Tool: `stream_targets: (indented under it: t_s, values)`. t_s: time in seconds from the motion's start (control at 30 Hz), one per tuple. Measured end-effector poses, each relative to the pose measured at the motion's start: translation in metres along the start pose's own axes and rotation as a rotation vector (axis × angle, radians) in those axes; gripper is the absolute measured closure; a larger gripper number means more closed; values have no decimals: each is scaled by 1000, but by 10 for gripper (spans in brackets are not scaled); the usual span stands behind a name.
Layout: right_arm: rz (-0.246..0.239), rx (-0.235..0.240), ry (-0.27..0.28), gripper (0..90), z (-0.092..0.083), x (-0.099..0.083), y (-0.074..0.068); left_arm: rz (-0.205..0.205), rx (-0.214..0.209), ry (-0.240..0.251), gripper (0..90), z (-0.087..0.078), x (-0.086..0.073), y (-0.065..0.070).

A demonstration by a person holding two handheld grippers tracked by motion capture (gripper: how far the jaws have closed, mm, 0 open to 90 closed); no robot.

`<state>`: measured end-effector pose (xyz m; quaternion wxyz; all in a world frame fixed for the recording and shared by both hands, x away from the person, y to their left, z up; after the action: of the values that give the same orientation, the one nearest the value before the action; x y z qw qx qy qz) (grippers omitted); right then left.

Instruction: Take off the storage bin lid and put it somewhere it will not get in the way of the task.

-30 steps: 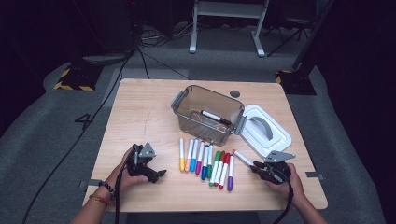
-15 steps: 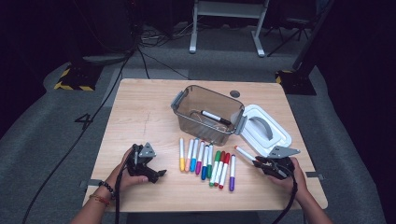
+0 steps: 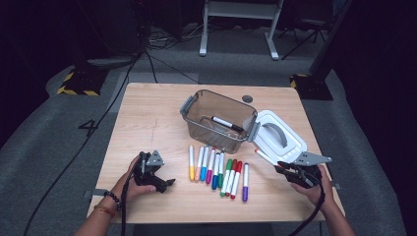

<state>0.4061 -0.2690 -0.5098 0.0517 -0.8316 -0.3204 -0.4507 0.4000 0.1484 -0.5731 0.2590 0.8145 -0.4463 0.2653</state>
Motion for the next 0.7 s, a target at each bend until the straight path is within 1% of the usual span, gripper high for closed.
stream_targets:
  t_s: [0.07,0.23,0.4,0.63,0.7]
  values:
    - [16,0,26,745,-5,8,5,0,0,0,5,0,0,0]
    - [-8,-37,54,745,-14,25,17,0,0,0,5,0,0,0]
    - [-27,-61,81,745,-20,43,25,0,0,0,5,0,0,0]
    - [-39,-91,118,745,-29,69,39,0,0,0,5,0,0,0]
    - [-32,-94,133,745,-30,77,43,0,0,0,5,0,0,0]
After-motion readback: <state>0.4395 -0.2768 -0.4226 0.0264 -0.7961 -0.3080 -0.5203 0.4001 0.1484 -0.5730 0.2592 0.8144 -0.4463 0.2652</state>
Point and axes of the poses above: each handheld gripper's, and its own axes: z roughly forward along the jaws, x roughly out of its top, y roughly to its right, the point moved 9 cm from there along z, roughly forward along the jaws, and after that the axes turned 13 degrees about -x, right-handed, at the moved point
